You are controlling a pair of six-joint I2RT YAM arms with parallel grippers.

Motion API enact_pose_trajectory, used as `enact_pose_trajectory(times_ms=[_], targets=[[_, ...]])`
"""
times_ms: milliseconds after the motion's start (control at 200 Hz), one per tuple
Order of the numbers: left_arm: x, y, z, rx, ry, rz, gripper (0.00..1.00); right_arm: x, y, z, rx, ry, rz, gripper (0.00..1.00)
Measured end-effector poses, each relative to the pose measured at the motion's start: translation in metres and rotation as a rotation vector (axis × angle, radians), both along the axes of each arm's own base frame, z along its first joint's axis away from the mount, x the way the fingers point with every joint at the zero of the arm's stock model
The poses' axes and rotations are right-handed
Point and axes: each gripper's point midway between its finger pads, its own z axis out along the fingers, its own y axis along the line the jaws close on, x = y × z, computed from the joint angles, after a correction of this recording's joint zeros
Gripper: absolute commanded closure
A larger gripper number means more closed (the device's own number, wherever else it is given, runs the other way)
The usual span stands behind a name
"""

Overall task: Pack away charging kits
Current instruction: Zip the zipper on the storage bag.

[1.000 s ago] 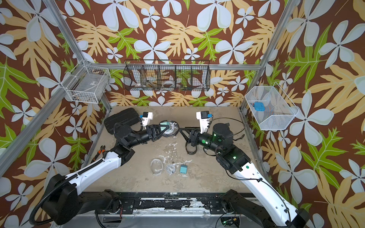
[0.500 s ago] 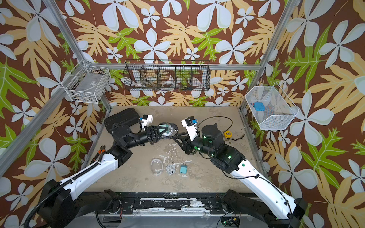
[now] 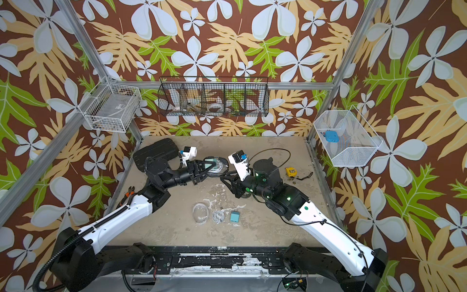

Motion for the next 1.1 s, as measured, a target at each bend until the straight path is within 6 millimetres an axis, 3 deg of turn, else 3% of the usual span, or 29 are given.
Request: enact_pose_trajectory(times_ms=[395, 696, 771, 1101], targets=[[0.000, 0.000, 0.000, -0.002, 0.006, 0.001, 0.78, 0.008, 0.003, -0.016, -0.032, 0.020, -0.019, 0.68], [0.000, 0.000, 0.002, -0.004, 0.005, -0.002, 0.86, 0.016, 0.001, -0.022, -0.052, 0.017, -0.054, 0.88], [-0.001, 0.000, 0.005, -0.005, 0.000, -0.004, 0.90, 0.017, -0.002, -0.021, -0.049, 0.004, -0.067, 1.00], [-0.010, 0.000, 0.003, 0.028, 0.002, -0.036, 0.97, 0.028, -0.024, -0.009, -0.092, -0.069, -0.192, 1.00]])
